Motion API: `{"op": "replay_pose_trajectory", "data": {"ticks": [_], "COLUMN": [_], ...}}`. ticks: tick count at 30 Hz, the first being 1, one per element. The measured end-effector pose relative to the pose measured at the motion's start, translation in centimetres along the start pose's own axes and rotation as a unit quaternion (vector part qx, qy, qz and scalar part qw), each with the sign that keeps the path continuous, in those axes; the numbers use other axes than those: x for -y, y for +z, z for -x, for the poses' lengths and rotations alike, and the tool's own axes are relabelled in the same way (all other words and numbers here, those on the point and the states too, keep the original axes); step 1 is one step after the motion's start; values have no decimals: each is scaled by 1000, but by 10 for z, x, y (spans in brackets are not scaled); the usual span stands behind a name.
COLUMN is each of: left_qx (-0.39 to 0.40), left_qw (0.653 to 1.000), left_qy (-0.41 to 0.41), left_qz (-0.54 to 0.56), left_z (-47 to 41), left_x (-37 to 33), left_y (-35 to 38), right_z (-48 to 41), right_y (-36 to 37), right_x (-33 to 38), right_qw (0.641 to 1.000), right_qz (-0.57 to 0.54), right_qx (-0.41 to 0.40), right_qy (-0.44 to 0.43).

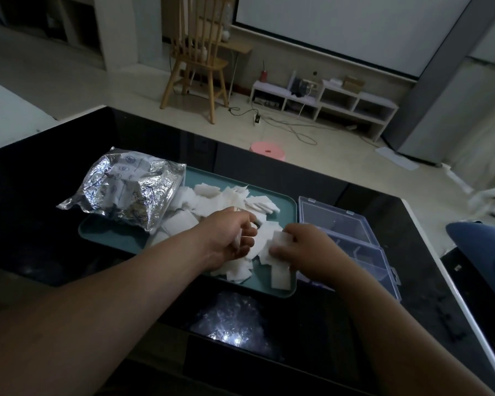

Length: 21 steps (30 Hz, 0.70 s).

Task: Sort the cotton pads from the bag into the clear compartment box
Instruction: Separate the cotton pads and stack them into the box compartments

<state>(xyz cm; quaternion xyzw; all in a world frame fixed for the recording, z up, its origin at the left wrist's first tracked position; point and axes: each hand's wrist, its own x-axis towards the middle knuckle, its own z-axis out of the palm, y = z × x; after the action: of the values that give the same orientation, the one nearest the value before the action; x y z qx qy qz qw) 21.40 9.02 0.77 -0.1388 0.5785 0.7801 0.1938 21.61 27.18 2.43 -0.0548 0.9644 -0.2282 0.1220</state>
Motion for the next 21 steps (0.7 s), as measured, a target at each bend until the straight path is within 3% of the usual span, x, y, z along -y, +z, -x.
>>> {"op": "replay_pose_trajectory", "data": {"ticks": [4, 6, 9, 16, 21], "left_qx": [-2, 14, 35, -21, -16], "left_qw": [999, 999, 999, 997, 996], "left_qy": [40, 40, 39, 76, 90], "left_qz": [-9, 8, 8, -10, 3], "left_z": [-3, -1, 3, 1, 2], "left_x": [4, 6, 8, 10, 8], "left_y": [6, 10, 14, 11, 11], "right_z": [6, 7, 8, 8, 6], "right_y": [-13, -9, -3, -1, -1], "right_x": [2, 6, 12, 13, 11], "right_qw": [962, 939, 918, 900, 881], "right_qz": [-264, -337, -390, -421, -452], "right_qx": [-28, -29, -54, -110, -127], "right_qy": [58, 55, 44, 32, 55]}}
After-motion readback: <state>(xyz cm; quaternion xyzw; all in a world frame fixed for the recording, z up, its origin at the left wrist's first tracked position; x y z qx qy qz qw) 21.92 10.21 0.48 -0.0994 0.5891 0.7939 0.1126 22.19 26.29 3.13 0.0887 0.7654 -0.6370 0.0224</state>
